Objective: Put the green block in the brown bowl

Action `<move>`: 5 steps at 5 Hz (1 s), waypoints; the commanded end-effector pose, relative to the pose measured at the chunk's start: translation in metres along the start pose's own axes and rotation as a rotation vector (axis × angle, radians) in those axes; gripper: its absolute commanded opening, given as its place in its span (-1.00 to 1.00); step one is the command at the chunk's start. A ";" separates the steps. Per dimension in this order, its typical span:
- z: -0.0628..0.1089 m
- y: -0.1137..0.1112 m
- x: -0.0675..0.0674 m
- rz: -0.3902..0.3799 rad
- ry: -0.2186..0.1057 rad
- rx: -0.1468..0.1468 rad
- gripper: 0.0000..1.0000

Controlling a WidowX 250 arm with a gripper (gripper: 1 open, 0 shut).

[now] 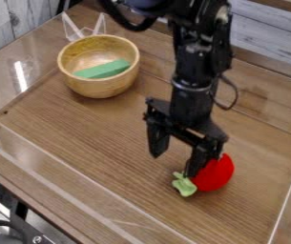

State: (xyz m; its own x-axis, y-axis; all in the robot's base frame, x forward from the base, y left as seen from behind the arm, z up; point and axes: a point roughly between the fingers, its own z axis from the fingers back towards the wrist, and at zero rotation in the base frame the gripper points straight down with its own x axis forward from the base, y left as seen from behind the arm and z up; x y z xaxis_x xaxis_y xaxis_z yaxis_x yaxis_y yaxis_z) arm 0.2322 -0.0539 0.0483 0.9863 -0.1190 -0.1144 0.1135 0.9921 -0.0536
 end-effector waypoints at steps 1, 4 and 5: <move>0.009 0.000 0.003 -0.074 -0.092 -0.004 1.00; 0.006 0.003 0.011 -0.233 -0.125 -0.030 1.00; 0.005 -0.002 0.017 -0.215 -0.131 -0.039 1.00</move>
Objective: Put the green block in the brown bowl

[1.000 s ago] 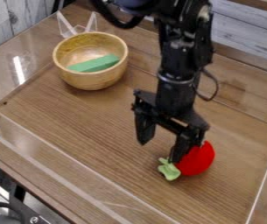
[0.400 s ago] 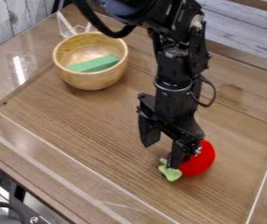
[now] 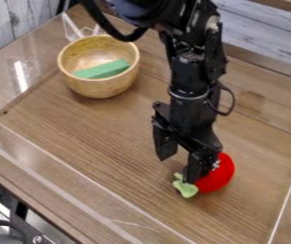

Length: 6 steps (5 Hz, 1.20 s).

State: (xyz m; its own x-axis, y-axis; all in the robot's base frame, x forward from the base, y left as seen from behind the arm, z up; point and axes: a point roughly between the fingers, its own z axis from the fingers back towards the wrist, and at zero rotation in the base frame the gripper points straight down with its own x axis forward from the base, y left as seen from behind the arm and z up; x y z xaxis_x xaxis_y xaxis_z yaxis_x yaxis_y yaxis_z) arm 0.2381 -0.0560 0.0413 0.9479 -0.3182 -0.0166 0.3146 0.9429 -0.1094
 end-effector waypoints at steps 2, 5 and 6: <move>0.009 -0.003 0.021 0.026 -0.066 -0.002 1.00; -0.005 -0.015 0.019 0.001 -0.049 -0.015 1.00; -0.005 -0.016 0.014 -0.039 -0.047 -0.017 1.00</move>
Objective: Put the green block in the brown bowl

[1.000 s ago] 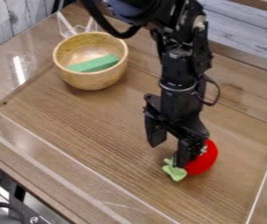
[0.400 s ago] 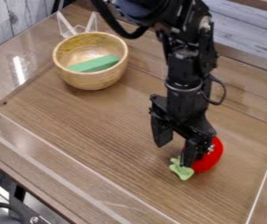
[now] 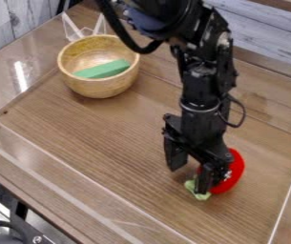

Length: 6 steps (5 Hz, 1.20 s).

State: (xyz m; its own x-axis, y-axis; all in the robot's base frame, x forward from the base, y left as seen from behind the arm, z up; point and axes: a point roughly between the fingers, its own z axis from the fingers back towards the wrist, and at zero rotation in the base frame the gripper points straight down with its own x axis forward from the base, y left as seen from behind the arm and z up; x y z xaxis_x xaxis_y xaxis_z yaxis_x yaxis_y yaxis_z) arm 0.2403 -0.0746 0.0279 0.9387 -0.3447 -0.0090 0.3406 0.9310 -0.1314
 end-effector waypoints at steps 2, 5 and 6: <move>0.006 0.002 0.010 0.008 -0.069 0.010 1.00; 0.004 0.017 0.001 0.070 -0.089 0.009 1.00; 0.006 0.010 0.003 0.010 -0.084 0.009 -1.00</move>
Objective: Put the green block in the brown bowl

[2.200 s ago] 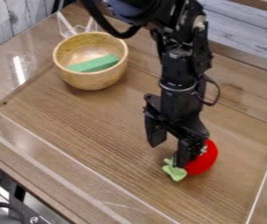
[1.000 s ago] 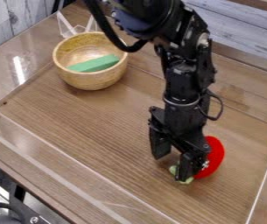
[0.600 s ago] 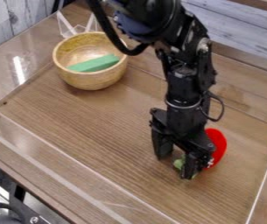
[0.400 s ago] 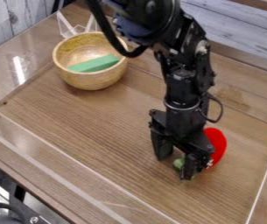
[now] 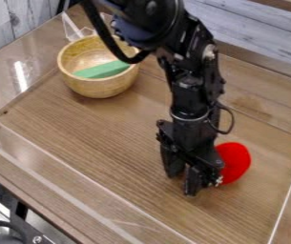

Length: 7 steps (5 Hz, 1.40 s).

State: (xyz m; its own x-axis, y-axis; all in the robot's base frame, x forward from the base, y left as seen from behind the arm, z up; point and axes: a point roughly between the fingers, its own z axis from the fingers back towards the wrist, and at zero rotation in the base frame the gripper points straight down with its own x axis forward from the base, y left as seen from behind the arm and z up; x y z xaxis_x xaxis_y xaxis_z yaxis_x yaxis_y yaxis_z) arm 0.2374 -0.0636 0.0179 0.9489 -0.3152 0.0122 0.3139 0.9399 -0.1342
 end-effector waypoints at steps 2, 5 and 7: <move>0.040 -0.002 0.022 -0.031 -0.090 0.031 -1.00; 0.133 0.074 0.029 0.210 -0.233 0.121 -1.00; 0.154 0.110 0.032 0.278 -0.243 0.149 -1.00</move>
State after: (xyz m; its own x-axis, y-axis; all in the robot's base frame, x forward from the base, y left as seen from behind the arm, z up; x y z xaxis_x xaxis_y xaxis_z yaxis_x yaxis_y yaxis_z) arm 0.3019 0.0458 0.1416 0.9826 -0.0265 0.1836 0.0334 0.9988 -0.0345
